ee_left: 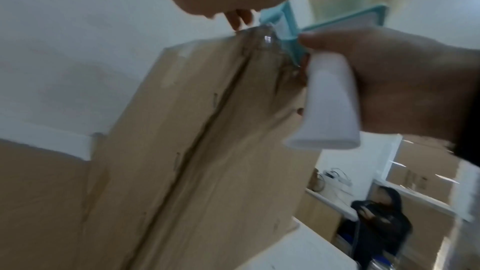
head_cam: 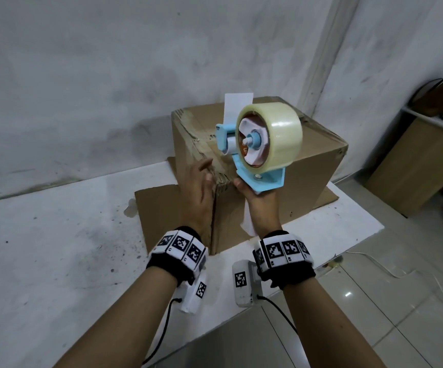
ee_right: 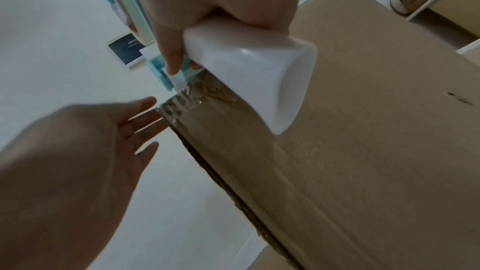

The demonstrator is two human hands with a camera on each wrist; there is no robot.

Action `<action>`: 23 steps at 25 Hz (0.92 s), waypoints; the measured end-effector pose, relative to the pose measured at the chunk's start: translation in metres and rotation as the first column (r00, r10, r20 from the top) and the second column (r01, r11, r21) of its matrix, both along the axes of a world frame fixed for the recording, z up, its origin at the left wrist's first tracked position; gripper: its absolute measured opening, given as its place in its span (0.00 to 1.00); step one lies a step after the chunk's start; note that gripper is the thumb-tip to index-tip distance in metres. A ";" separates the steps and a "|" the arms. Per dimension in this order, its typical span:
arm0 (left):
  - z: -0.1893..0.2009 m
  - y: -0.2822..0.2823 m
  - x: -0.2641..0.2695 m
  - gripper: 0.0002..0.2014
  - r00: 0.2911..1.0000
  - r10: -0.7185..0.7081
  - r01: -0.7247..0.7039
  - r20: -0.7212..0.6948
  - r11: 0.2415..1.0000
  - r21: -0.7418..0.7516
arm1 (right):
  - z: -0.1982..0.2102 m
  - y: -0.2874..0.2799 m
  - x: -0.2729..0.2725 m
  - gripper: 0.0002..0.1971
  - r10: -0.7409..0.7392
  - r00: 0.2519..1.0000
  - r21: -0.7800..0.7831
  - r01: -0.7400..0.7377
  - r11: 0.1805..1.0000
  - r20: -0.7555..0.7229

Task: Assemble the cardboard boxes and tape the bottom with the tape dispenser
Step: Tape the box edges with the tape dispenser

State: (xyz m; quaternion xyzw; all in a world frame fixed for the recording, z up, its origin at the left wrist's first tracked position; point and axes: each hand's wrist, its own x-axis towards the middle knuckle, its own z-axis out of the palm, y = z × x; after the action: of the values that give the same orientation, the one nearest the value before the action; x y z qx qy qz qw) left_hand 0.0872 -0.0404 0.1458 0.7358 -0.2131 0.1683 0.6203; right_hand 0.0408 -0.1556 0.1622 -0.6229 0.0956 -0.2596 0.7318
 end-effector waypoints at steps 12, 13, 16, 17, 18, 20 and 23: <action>0.017 -0.032 0.022 0.29 0.943 -0.124 0.046 -0.310 0.968 -0.247 | -0.001 -0.005 0.005 0.34 0.030 1.000 0.006 -0.030 1.000 0.008; 0.018 -0.032 0.020 0.27 0.940 -0.122 0.060 -0.319 0.979 -0.197 | -0.001 -0.005 0.005 0.36 0.024 1.000 -0.001 -0.024 1.000 0.002; 0.009 -0.025 0.004 0.29 0.948 -0.119 0.121 -0.295 0.993 -0.015 | -0.003 -0.006 0.004 0.36 0.024 1.000 0.022 -0.024 0.999 0.009; 0.003 -0.019 -0.003 0.31 0.959 -0.126 0.144 -0.253 0.988 0.053 | -0.002 -0.006 0.003 0.36 0.027 1.000 0.019 -0.028 0.999 0.008; -0.003 -0.014 -0.011 0.31 0.973 -0.129 0.156 -0.193 0.979 0.131 | -0.002 -0.007 0.002 0.36 0.029 1.000 0.009 -0.029 1.000 0.001; -0.012 -0.001 -0.025 0.32 0.993 -0.089 0.106 -0.073 0.949 0.298 | -0.002 -0.008 0.000 0.32 0.044 0.999 -0.013 -0.044 0.999 -0.013; 0.002 0.010 -0.014 0.32 0.997 -0.050 0.069 -0.055 0.908 0.414 | 0.002 -0.008 -0.001 0.30 0.039 0.999 -0.044 -0.040 0.998 -0.025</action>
State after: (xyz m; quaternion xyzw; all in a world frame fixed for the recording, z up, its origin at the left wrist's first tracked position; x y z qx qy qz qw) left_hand 0.0728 -0.0301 0.1474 0.8475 -0.2529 0.0841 0.4590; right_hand 0.0397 -0.1635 0.1639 -0.6440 0.0861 -0.2395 0.7215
